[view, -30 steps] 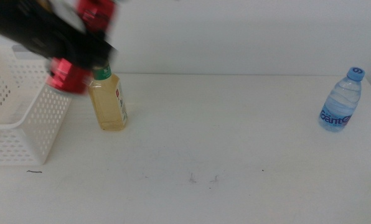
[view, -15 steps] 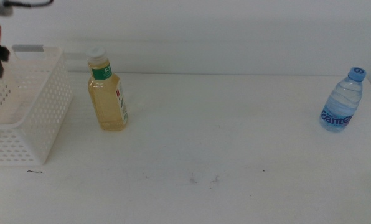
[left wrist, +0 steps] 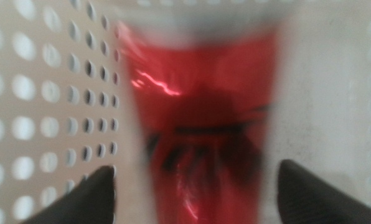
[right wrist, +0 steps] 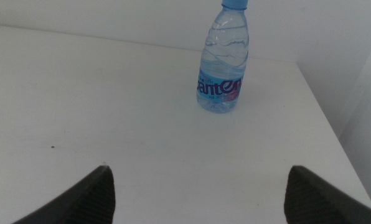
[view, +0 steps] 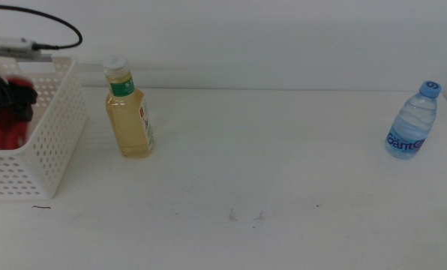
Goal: Use arms to grab the bottles and put them into the dustbin to the left of the table.
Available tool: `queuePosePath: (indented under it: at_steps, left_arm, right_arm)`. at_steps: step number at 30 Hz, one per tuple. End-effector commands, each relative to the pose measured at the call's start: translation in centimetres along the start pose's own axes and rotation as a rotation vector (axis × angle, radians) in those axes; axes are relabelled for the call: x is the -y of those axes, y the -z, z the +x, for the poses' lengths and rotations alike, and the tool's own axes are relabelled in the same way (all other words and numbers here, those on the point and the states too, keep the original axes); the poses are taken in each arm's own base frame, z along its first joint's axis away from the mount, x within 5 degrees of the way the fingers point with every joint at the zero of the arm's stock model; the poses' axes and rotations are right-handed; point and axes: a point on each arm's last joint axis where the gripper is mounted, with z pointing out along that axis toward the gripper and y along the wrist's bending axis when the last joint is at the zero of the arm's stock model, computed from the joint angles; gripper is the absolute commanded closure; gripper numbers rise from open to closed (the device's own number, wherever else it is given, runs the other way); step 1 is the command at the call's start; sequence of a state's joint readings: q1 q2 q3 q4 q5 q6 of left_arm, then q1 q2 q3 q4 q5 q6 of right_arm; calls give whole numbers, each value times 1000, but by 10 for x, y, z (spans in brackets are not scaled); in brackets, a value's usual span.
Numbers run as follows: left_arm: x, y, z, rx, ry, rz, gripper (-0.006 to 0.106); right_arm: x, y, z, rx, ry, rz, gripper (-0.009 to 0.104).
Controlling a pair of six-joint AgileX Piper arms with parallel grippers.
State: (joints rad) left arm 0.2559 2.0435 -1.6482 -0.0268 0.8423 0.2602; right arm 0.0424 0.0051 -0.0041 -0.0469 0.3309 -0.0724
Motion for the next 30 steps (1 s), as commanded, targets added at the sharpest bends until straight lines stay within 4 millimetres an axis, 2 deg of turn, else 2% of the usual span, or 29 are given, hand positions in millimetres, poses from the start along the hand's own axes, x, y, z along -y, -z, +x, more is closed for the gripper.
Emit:
queuePosePath:
  at_steps: [1,6,11,14,16,20,22,25,30]
  left_arm:
    - [0,20,-8,54,13,-4,9]
    - [12,67,-11,107,-2,-8,7]
    - [44,132,2,223,19,17,7]
    - [79,164,18,336,-10,45,7]
    - [103,182,36,419,-48,46,7]
    - [136,202,78,580,-63,83,7]
    - [148,201,103,650,-46,141,7]
    - [162,183,141,731,-62,253,7]
    - [170,128,195,819,-73,444,7]
  right_arm:
    - [0,0,0,16,4,6,8]
    - [0,0,0,16,4,6,8]
    - [0,0,0,16,4,6,8]
    - [0,0,0,16,4,6,8]
    - [0,0,0,16,4,6,8]
    - [0,0,0,16,4,6,8]
    - [0,0,0,16,4,6,8]
    - [0,0,0,16,4,6,8]
    - [0,0,0,16,4,6,8]
